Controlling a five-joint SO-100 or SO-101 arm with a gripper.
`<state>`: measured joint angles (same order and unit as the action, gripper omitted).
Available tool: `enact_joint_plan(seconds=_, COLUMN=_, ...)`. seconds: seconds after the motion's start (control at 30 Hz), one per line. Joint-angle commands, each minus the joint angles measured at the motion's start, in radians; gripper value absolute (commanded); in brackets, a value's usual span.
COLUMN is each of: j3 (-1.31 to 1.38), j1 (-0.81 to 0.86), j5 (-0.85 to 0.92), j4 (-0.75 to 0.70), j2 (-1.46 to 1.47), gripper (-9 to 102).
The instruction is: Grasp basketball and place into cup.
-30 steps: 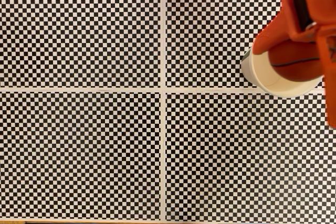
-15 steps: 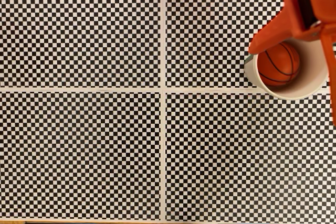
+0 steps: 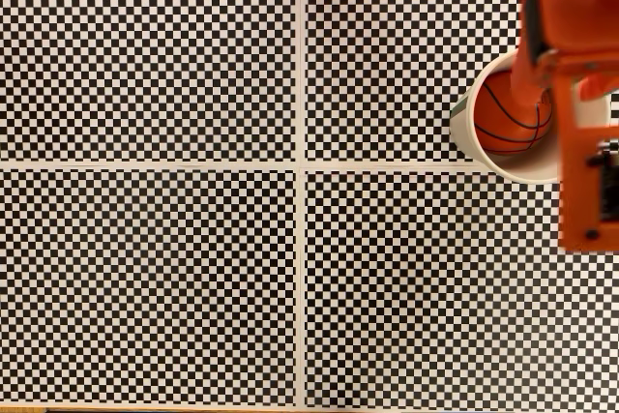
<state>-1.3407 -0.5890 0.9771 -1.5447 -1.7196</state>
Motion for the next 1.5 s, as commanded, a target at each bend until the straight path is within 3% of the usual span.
enact_joint_plan(seconds=0.0, j3=0.044, j1=0.052, j5=0.029, j4=0.008, j2=-0.046, gripper=0)
enact_joint_plan(seconds=0.53, j3=0.158, j1=0.577, j5=0.453, j4=0.08, j2=-0.089, gripper=0)
enact_joint_plan(seconds=0.93, j3=0.147, j1=0.712, j5=0.638, j4=0.14, j2=-0.268, gripper=0)
enact_joint_plan(seconds=1.27, j3=-0.235, j1=0.646, j5=0.696, j4=0.518, j2=-0.592, gripper=0)
enact_joint_plan(seconds=1.47, j3=-0.591, j1=0.606, j5=0.735, j4=0.822, j2=-0.807, gripper=0)
